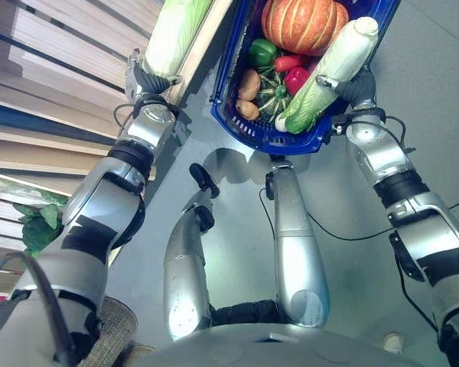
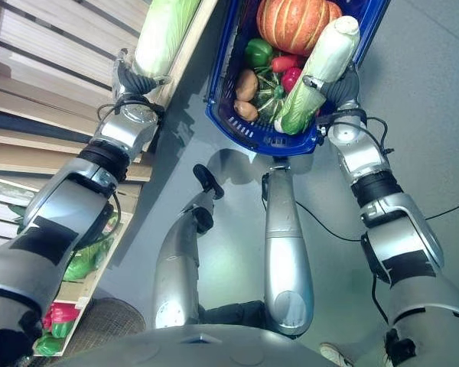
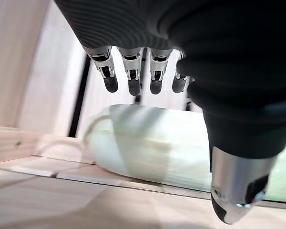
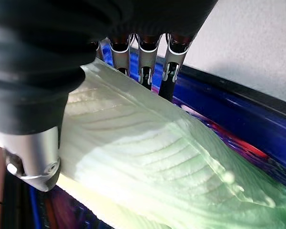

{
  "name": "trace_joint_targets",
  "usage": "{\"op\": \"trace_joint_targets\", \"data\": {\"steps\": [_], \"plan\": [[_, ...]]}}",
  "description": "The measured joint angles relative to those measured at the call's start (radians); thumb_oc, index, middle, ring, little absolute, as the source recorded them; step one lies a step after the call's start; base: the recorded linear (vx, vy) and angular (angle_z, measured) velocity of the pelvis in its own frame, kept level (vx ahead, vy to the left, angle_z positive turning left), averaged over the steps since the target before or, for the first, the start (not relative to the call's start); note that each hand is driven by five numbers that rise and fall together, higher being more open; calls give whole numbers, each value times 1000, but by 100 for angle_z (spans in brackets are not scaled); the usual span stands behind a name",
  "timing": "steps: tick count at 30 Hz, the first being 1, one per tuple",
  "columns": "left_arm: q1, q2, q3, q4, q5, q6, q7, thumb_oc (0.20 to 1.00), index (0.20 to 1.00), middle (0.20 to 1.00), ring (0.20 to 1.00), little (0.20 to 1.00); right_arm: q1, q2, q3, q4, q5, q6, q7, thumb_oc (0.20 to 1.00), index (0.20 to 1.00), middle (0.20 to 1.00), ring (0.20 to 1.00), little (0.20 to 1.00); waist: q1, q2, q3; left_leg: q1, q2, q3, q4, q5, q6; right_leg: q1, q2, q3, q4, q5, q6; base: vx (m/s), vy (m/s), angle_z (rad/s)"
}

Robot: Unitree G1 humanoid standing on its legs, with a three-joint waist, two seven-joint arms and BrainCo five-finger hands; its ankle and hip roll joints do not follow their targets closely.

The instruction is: Pick up fruits and vegetables into the basket

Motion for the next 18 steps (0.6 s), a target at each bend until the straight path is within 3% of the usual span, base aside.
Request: {"op": "trace_joint_targets", "data": {"steps": [1,2,6,10,14,18], "plan": [[-7,0,0,4,-8,3,-2,1000,1000,1000,1000,1000,-15,0,5,17,2,9,10,652,652,652,652,652,2,0,0,-10,0,-4,7,0,0,-8,-2,-2,7,-2,-2,7,-37,10],[-17,-1,-1,12,-14,8,-3,1000,1000,1000,1000,1000,-27,0,7,36,11,23,24,1000,1000,1000,1000,1000,5,0,0,-19,0,-8,11,0,0,-14,-3,-5,9,-2,-3,5,-29,9],[-55,8,-2,22,-13,16,-3,1000,1000,1000,1000,1000,-76,-4,36,126,36,76,59,1000,1000,1000,1000,1000,27,2,-1,-75,10,-28,41,1,-1,-50,-1,-17,16,-3,-5,1,-67,7],[-85,27,-6,24,-12,16,1,1000,1000,1000,1000,1000,-85,-9,49,93,35,72,30,1000,1000,1000,1000,1000,33,2,-1,-122,16,-42,64,-1,-1,-85,-1,-23,27,2,-12,-1,-23,5],[-102,49,-5,16,-8,16,44,1000,1000,1000,1000,1000,-38,-36,52,-59,31,71,-29,1000,1000,1000,1000,1000,27,2,-1,-153,18,-41,74,-3,0,-114,7,-18,26,0,-7,6,30,-2],[-99,63,-1,15,29,24,109,1000,1000,1000,1000,1000,146,-78,-14,-284,-29,58,-54,1000,1000,1000,1000,1000,10,1,-1,-160,21,-40,73,-10,-3,-124,15,-11,18,0,-7,12,61,-7]]}}
